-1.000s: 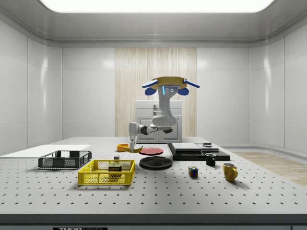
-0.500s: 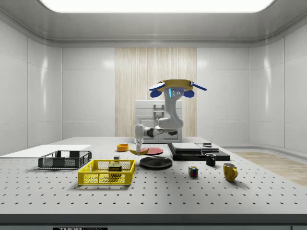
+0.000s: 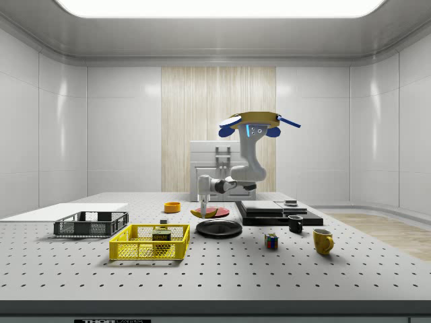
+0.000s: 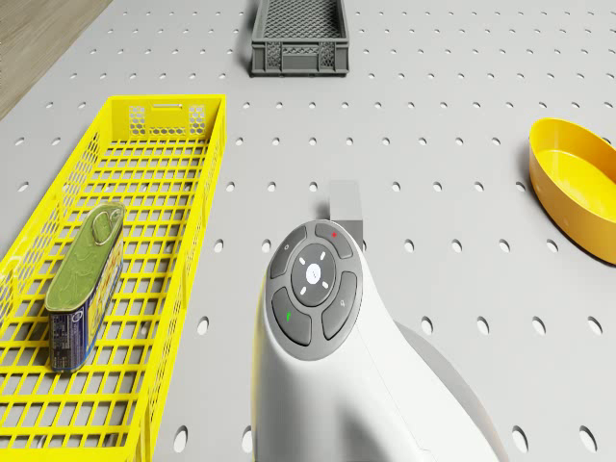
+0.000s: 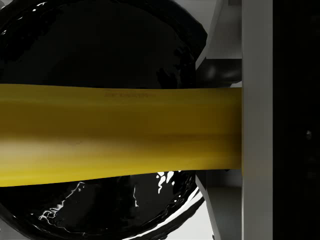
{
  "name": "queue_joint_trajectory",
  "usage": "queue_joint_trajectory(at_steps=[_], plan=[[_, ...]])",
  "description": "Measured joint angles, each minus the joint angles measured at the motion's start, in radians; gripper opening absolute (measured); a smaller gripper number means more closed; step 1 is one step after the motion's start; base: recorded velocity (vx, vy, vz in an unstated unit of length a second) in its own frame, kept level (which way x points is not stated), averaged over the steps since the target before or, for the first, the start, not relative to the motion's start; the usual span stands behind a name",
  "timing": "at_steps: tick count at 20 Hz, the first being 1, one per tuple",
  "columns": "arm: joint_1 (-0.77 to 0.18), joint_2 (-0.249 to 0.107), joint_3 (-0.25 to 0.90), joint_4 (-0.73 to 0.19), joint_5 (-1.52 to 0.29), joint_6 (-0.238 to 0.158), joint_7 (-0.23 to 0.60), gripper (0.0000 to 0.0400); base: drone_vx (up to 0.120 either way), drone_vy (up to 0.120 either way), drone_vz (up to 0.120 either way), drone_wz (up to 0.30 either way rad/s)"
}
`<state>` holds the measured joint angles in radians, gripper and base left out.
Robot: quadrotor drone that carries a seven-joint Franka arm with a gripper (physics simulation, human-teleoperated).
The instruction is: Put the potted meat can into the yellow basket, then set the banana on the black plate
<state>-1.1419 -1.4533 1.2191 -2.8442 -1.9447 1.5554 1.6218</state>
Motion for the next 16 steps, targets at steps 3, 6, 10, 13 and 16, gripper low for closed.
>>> queue_joint_trajectory(at_steps=[3,6,10,13,16], plan=[[0.000,0.001,0.000,0.000,0.000,0.000,0.000,0.0193,-0.120,0.000,0.000,0.000],[0.000,0.001,0.000,0.000,0.000,-0.001,0.000,0.0193,-0.120,0.000,0.000,0.000],[0.001,0.002,0.000,0.000,-0.001,-0.002,-0.001,0.0193,-0.120,0.000,0.000,0.000],[0.000,0.002,-0.004,0.001,-0.005,0.000,-0.001,0.0193,-0.053,0.000,0.000,0.000],[-0.002,0.001,-0.030,0.009,-0.029,0.011,-0.003,0.0193,0.000,0.000,0.000,0.000]])
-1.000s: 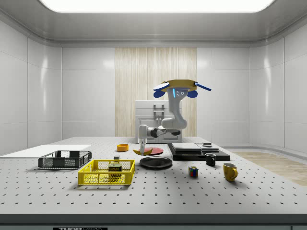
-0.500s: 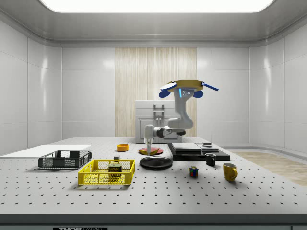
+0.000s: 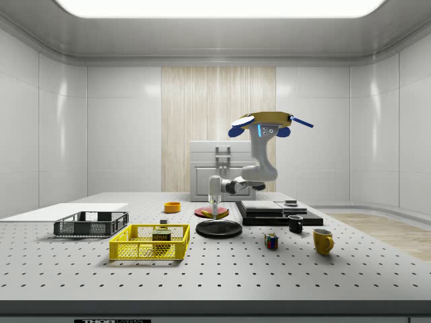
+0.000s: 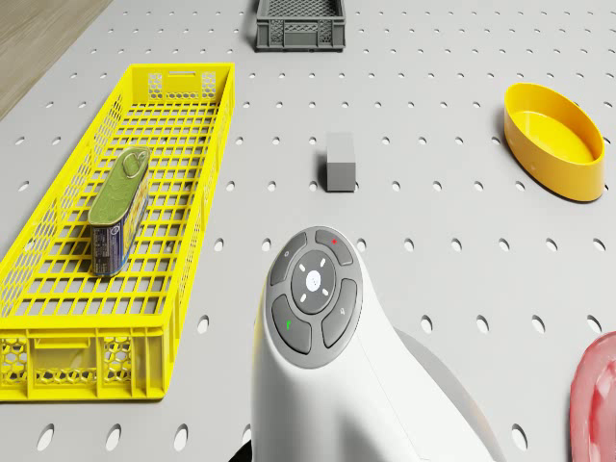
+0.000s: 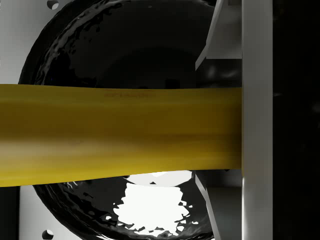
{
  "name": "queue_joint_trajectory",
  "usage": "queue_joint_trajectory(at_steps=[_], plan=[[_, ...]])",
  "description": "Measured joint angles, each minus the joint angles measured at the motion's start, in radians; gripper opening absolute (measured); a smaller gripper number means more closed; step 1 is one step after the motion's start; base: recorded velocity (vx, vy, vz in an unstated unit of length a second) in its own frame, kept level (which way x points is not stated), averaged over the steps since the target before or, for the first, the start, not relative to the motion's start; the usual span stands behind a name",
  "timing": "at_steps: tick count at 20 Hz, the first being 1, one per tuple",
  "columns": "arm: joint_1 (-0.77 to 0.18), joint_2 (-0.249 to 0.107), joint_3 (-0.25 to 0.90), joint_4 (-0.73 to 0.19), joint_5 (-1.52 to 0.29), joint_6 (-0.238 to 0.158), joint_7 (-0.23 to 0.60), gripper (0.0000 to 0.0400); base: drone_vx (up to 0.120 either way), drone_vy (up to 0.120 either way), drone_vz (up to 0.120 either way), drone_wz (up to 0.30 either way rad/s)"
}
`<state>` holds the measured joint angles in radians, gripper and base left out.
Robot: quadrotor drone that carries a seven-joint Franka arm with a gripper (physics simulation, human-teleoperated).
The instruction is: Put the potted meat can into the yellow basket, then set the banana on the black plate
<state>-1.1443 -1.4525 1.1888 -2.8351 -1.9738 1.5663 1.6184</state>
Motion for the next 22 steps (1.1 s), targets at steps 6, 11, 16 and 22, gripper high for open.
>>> queue_joint_trajectory(at_steps=[6,11,16,22], plan=[[-0.009,0.001,-0.071,0.026,-0.068,0.030,-0.005,0.0193,0.000,0.000,0.000,0.000],[-0.014,0.008,-0.113,0.044,-0.109,0.044,-0.009,0.0193,0.000,0.000,0.000,0.000],[-0.016,0.016,-0.137,0.055,-0.131,0.051,-0.002,0.0310,0.000,0.000,0.000,0.000],[-0.002,0.018,-0.085,0.030,-0.081,0.022,0.009,0.0380,0.000,0.000,0.000,0.000]])
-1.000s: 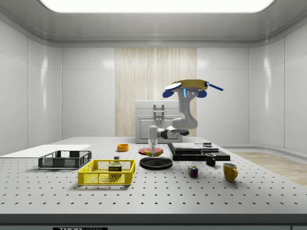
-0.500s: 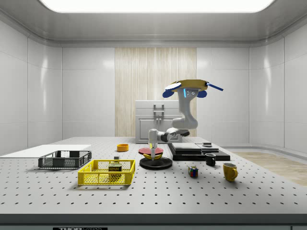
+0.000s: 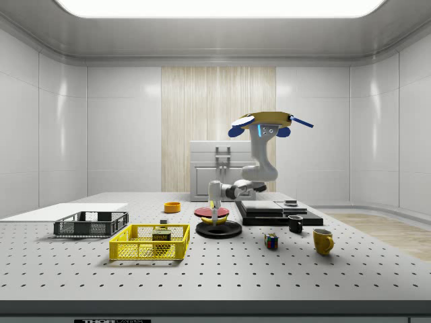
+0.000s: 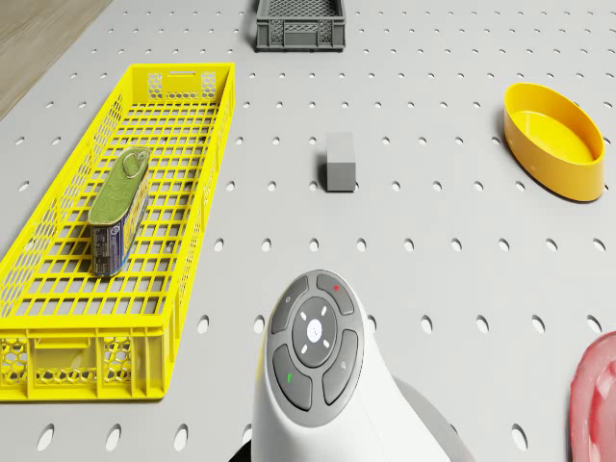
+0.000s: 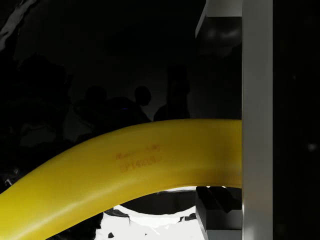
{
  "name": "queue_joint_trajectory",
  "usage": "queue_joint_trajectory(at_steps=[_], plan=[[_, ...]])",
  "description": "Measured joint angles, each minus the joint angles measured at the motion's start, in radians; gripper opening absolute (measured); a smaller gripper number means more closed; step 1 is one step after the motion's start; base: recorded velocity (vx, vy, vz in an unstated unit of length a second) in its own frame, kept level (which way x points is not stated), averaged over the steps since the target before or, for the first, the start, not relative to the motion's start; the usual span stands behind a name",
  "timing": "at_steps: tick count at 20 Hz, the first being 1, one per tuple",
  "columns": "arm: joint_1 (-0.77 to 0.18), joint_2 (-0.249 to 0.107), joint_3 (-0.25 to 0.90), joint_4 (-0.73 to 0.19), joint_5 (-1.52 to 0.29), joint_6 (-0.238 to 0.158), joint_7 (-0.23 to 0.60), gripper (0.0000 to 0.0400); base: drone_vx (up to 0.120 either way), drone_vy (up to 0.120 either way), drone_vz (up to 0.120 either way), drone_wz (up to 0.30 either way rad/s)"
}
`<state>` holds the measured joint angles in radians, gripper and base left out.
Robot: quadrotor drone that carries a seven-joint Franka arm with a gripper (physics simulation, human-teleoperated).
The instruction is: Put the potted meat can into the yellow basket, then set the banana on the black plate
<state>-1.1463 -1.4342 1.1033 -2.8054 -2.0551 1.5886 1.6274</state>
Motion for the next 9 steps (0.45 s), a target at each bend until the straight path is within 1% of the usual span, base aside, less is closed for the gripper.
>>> queue_joint_trajectory(at_steps=[5,9], plan=[[0.010,0.001,0.064,-0.025,0.061,-0.029,0.007,0.0394,0.000,0.000,0.000,0.000],[0.012,0.000,0.094,-0.035,0.091,-0.040,0.011,0.0398,0.000,0.000,0.000,0.000]])
